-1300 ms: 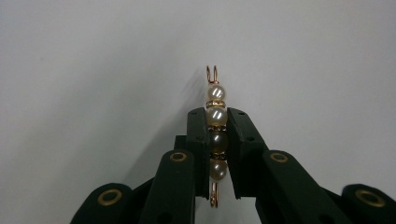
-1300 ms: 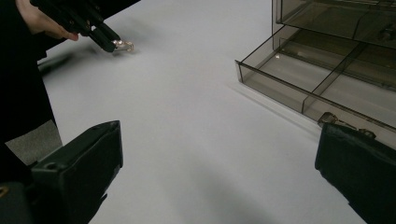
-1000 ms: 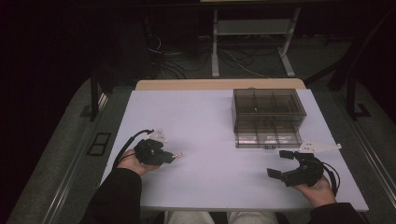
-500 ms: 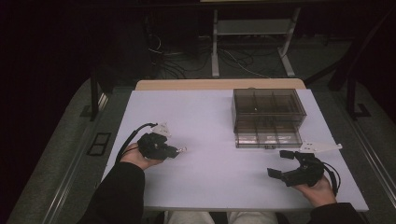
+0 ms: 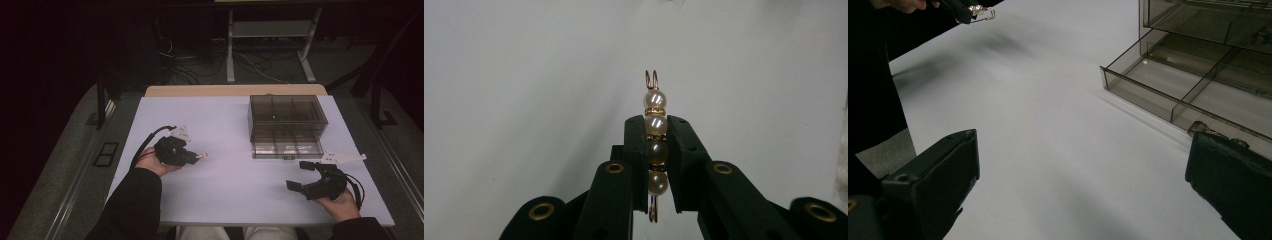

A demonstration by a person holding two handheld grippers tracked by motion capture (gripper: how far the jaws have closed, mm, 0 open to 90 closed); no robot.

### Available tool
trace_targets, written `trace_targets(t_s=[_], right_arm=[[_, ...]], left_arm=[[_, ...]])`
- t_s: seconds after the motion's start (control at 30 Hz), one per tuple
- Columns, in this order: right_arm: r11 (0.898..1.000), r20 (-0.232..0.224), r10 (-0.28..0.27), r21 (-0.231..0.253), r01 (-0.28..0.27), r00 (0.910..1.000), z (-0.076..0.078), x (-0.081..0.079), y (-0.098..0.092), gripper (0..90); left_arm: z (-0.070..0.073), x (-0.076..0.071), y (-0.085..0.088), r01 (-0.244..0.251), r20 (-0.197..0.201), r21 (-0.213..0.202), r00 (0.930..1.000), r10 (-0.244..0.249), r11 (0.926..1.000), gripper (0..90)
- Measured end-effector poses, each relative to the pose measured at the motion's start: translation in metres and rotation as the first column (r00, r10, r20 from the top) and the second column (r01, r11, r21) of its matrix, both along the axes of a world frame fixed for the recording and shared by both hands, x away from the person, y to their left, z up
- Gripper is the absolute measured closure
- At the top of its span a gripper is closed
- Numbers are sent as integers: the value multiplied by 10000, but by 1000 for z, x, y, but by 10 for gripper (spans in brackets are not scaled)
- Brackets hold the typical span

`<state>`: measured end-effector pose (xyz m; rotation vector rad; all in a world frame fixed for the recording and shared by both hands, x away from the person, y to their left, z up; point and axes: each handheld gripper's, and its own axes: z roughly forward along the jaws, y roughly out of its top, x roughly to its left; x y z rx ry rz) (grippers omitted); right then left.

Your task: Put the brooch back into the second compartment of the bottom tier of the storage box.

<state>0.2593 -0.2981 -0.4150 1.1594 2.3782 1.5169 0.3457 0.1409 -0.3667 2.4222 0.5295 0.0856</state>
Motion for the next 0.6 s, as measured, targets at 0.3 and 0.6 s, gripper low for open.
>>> trace_targets(t_s=[0.3,0.6], right_arm=[[10000,3,-18,21,18,10000,0,0,0,5],[10000,-5,17,-7,-17,10000,0,0,0,5]], left_arm=[[7,5,-12,218,108,-47,9997,-217,9998,793],[14,10,-25,384,175,-186,9991,-381,9991,793]])
